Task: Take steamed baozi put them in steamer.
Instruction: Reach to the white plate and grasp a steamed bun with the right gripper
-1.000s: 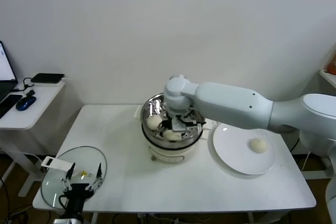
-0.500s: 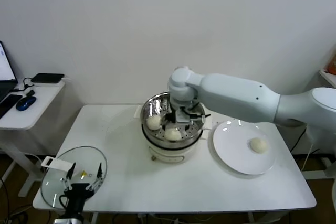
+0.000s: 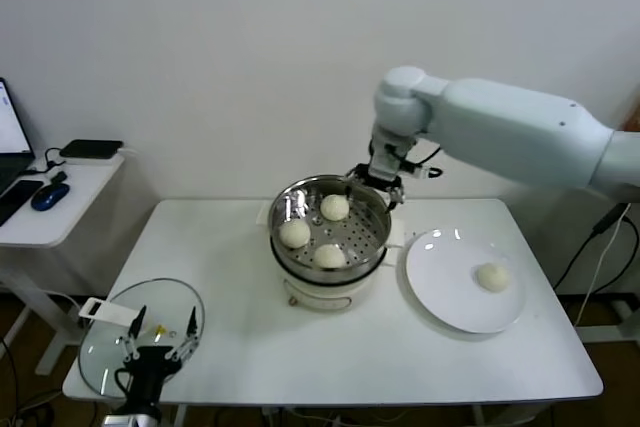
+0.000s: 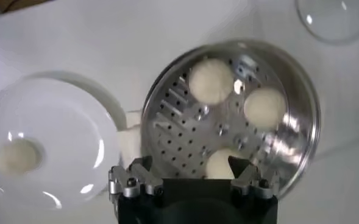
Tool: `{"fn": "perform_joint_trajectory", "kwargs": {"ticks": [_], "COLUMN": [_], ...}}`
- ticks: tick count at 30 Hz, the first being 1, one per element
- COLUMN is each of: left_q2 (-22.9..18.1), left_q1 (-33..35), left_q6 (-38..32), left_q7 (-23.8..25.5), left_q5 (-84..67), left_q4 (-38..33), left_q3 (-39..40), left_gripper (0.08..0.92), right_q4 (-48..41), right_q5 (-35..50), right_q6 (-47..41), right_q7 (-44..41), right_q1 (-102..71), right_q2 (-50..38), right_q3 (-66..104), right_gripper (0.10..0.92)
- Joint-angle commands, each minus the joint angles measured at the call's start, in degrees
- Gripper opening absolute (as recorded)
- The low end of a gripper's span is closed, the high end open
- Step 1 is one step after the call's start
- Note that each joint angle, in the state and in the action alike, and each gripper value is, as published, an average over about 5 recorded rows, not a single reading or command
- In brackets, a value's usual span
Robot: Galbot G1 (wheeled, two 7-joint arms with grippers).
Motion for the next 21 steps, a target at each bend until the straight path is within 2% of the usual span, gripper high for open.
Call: {"fn": "perform_joint_trajectory", "kwargs": {"ticks": [1,5,11,15,21], "left_q2": [0.3,0.4,0.5,0.6,0.6], "left_q1": [0.1,0.3,0.5,0.5,0.6], "left_q6": [-0.2,-0.4,-0.3,-0.2,-0.3], "left_q7": [0.0,0.1,0.4,0.6,0.8], "left_q5": [0.0,0.2,0.2,0.3,0.5], "left_q4": [-0.2,-0.6,-1.4,-1.9,-1.7], "left_q3": [0.5,1.0,1.6,1.7,1.4], "left_gripper": [0.823,0.823,0.823,0.823,0.823], "right_q4": [-5.5,-6.1,-8.1,-9.1,-10.1], "right_q5": [25.1,25.6,17.9,13.1,11.9], "right_q6": [-20.2,-23.7,-25.4,-26.3,-29.3], "right_q7": [3.0,4.3,4.7,5.3,6.8], "right_q1": [6.8,3.2,-8.4,-18.3,-28.2], "right_q2": [-12.5,-19.2,-26.3,-28.9,-29.6], "right_q3": [-11.6,-10.7,-2.4,5.9,13.8], "right_gripper": [0.823,0.823,0.823,0.823,0.823]}}
